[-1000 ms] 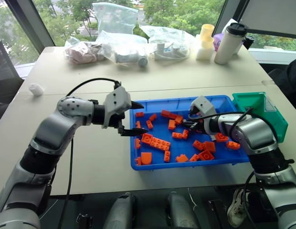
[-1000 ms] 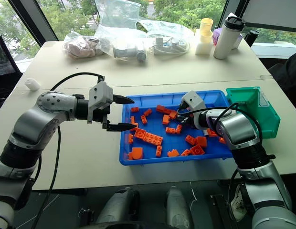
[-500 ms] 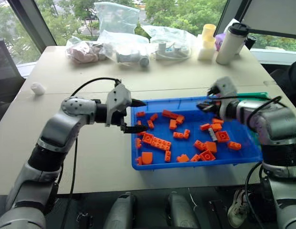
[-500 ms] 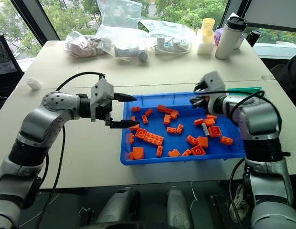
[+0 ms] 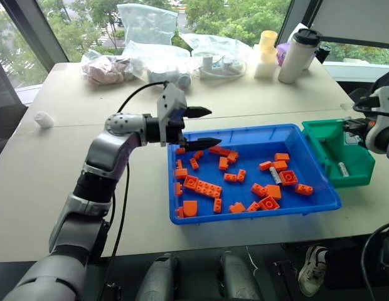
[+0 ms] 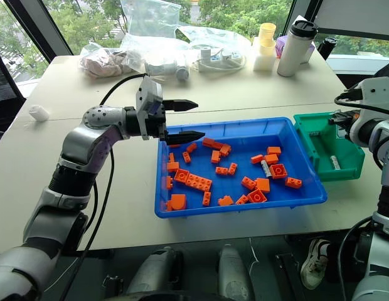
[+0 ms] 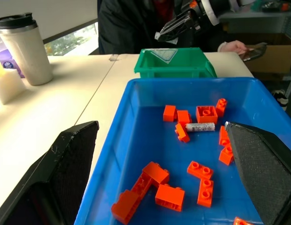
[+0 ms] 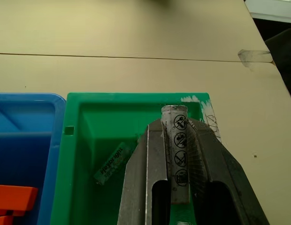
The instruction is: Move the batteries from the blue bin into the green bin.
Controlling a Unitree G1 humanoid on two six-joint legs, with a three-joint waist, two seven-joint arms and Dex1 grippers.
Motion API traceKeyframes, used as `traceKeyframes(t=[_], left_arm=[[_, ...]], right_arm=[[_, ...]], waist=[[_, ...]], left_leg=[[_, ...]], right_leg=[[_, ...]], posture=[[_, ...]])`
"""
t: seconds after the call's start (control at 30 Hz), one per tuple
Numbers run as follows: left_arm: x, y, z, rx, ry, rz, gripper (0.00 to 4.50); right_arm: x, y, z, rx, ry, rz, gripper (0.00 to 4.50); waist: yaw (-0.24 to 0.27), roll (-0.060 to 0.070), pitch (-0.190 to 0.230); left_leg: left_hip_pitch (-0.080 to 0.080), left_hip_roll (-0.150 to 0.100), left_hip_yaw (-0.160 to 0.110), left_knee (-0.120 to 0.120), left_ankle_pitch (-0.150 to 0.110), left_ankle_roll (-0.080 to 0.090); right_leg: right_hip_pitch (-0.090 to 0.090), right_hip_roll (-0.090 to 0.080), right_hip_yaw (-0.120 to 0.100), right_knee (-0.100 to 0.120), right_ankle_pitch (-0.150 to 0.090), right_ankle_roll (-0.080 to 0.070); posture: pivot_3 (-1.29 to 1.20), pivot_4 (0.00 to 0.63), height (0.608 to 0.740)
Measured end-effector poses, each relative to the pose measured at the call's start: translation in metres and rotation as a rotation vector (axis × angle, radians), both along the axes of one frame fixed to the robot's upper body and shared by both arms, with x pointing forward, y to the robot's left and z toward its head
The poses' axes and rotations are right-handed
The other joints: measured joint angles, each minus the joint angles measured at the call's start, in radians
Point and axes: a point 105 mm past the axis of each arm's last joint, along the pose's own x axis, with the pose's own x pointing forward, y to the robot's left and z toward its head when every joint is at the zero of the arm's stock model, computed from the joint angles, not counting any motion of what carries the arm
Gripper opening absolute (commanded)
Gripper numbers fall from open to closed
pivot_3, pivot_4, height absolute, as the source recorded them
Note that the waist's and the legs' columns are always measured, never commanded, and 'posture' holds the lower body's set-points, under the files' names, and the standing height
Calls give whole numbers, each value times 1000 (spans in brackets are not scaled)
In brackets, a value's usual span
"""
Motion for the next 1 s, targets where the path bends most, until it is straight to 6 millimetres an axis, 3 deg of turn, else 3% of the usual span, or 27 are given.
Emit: traceKeyframes(t=[0.07,0.17,0.37,0.5,0.63,0.77,1.0], left_arm=[[0,0,0,0,-2,-2,4500],[0,0,0,0,-3,-1,4500],[0,2,-1,5,-2,5,4500],[0,5,-1,17,-1,11,4500],[-8,13,-8,74,13,-3,4500],[-20,24,-14,156,8,-31,4500],[-25,28,-12,195,-13,-21,4500]], right_arm=[[0,-3,-4,12,13,-9,40],[-1,-7,-7,25,17,-20,1318],[0,-10,-10,31,17,-27,4440],[1,-1,-1,18,-2,56,4440],[-14,41,17,-123,3,390,4440],[-37,85,-9,-153,143,716,4440],[-48,121,-38,2,297,881,4440]], waist=[[3,0,0],[7,0,0],[6,0,0],[5,0,0],[4,0,0],[5,0,0],[6,0,0]], left_leg=[[0,0,0,0,0,0],[0,0,0,0,0,0],[0,0,0,0,0,0],[0,0,0,0,0,0],[0,0,-1,-1,0,0],[0,0,-1,1,0,0],[0,0,-1,2,0,0]], right_leg=[[0,0,0,0,0,0],[0,-1,0,0,0,0],[0,0,0,0,0,0],[0,0,0,0,0,0],[0,1,0,0,0,0],[1,0,0,0,0,0],[2,0,0,0,0,0]], posture=[[0,150,740],[0,150,740],[0,150,740],[0,150,740],[0,150,740],[0,150,740],[0,150,740]])
